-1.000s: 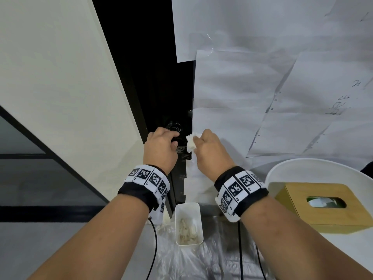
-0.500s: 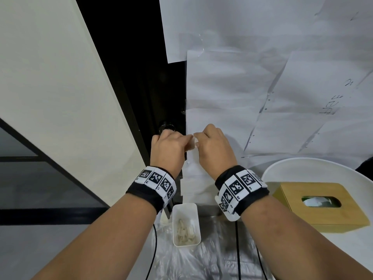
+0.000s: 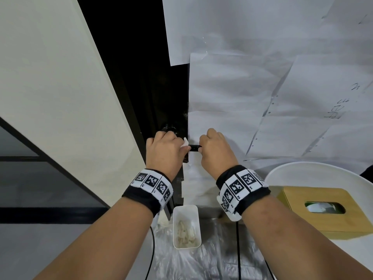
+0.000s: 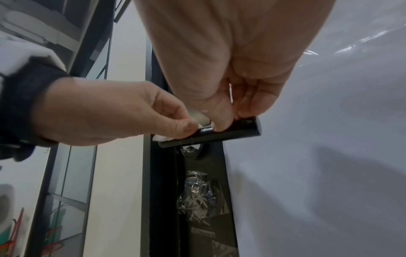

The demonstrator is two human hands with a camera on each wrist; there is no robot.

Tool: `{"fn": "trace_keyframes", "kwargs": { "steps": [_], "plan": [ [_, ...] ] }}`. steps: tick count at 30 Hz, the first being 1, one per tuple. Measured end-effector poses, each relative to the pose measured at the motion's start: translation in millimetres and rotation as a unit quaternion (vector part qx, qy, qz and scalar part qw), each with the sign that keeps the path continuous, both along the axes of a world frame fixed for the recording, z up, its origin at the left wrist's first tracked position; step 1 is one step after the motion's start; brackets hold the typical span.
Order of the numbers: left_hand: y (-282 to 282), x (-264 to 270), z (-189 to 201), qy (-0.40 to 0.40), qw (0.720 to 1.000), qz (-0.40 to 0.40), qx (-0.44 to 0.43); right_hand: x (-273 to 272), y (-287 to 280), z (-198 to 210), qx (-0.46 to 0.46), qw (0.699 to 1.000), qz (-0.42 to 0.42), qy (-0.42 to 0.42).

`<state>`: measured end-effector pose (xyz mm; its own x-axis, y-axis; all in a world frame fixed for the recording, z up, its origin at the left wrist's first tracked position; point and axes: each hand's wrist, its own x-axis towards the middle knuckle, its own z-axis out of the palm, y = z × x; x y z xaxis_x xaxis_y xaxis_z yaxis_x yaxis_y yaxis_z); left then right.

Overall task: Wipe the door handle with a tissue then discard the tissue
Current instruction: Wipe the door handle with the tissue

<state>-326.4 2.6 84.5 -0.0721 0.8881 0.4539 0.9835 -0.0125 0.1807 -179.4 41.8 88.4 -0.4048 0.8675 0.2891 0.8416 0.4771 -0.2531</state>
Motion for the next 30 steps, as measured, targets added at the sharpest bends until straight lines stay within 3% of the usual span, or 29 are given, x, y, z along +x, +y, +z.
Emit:
{"fn": "trace_keyframes", "kwargs": {
  "steps": [10,12,14,15,18,20,23,25,26,28,30],
  "plan": [
    [-7,-26,-21,-0.026,0.997,-0.016,0.072,1,3,1,-0.013,1.000,0.011,-0.017],
    [-10,-28,-21,-0.119,0.991,-0.010,0.064,1,3,1,-0.014,1.000,0.013,-0.016],
    [-15,-22,-16,-0.277,0.960,0.017,0.039,1,2,2,-0.012,1.000,0.015,-0.017],
    [-16,-18,-13,-0.318,0.947,0.037,0.030,2,1,2,-0.012,1.000,0.015,-0.016],
    [-14,-17,-14,-0.348,0.933,0.096,0.000,2,1,2,-0.015,1.000,0.015,-0.009],
    [-10,-15,-14,-0.453,0.884,0.111,-0.024,2,1,2,-0.014,1.000,0.017,-0.007],
    [-3,-8,-13,-0.665,0.737,0.117,-0.028,2,1,2,-0.016,1.000,0.018,-0.009],
    [-1,-4,-9,-0.761,0.637,0.121,-0.023,2,1,2,-0.015,1.000,0.017,-0.007],
    [-2,-3,-7,-0.788,0.603,0.121,-0.023,2,1,2,-0.014,1.000,0.018,-0.008],
    [-7,-3,-5,-0.815,0.567,0.115,-0.030,2,1,2,-0.013,1.000,0.020,-0.012],
    [-10,-2,-6,-0.826,0.551,0.113,-0.034,2,1,2,-0.013,1.000,0.020,-0.012]
  ]
}}
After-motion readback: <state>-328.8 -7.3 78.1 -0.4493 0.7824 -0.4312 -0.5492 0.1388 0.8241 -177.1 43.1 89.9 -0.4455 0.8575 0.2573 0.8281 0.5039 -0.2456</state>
